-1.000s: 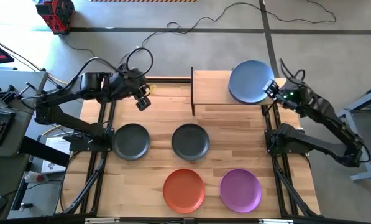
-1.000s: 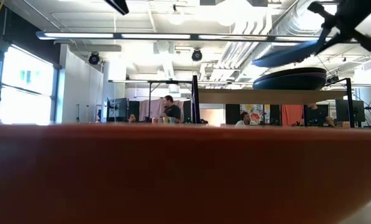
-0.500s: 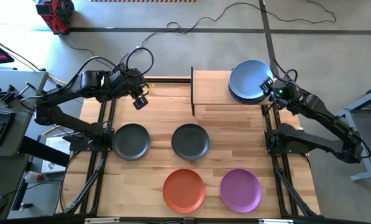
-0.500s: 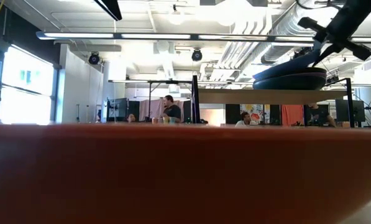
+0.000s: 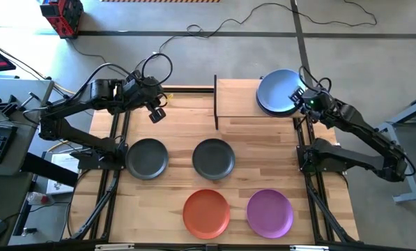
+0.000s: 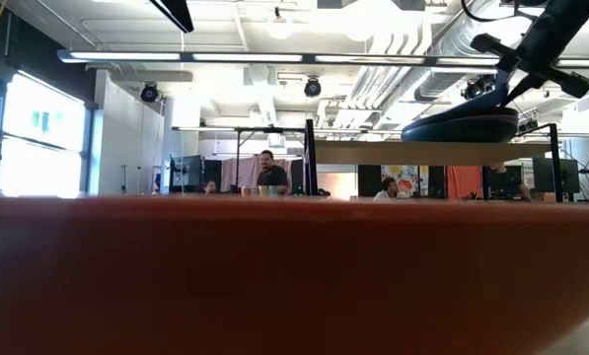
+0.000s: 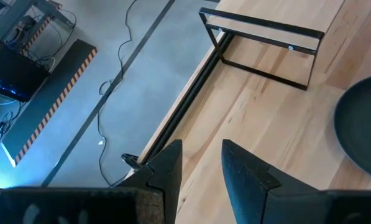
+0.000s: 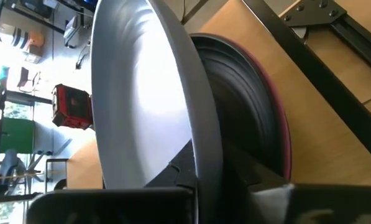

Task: Place and stack plates onto a shelf
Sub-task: Stack the blue plate on top of the black plate on the shelf

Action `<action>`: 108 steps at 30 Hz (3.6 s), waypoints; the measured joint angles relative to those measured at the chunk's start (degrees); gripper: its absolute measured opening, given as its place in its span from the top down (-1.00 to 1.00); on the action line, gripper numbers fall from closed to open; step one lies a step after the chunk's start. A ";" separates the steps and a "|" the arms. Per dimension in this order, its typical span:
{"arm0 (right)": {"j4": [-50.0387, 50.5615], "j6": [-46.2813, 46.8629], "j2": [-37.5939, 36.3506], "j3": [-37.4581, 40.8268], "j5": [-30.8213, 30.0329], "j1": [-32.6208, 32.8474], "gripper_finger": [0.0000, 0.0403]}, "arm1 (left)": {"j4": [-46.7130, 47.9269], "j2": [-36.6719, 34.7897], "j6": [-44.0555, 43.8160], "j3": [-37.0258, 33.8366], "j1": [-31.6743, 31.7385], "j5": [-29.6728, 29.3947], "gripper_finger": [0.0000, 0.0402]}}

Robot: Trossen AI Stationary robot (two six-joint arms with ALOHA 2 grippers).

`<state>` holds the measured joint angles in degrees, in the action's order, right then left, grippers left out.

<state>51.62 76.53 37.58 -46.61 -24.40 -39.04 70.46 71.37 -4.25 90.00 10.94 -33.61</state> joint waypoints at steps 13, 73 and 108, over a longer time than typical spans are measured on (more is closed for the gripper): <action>0.09 -1.51 -1.86 -0.22 3.85 0.01 0.39 | 0.00 0.00 -0.17 0.00 -0.02 -0.02 0.49; -0.20 -31.54 29.43 -26.77 26.14 12.88 0.36 | -1.73 0.02 -0.13 0.00 -0.02 0.00 0.49; 25.18 -31.60 51.19 -38.56 19.25 9.87 0.36 | -1.75 0.02 -0.12 -0.02 -0.02 -0.04 0.49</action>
<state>76.80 44.94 88.77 -85.17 -5.15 -29.17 68.71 71.40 -4.37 89.98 10.92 -33.65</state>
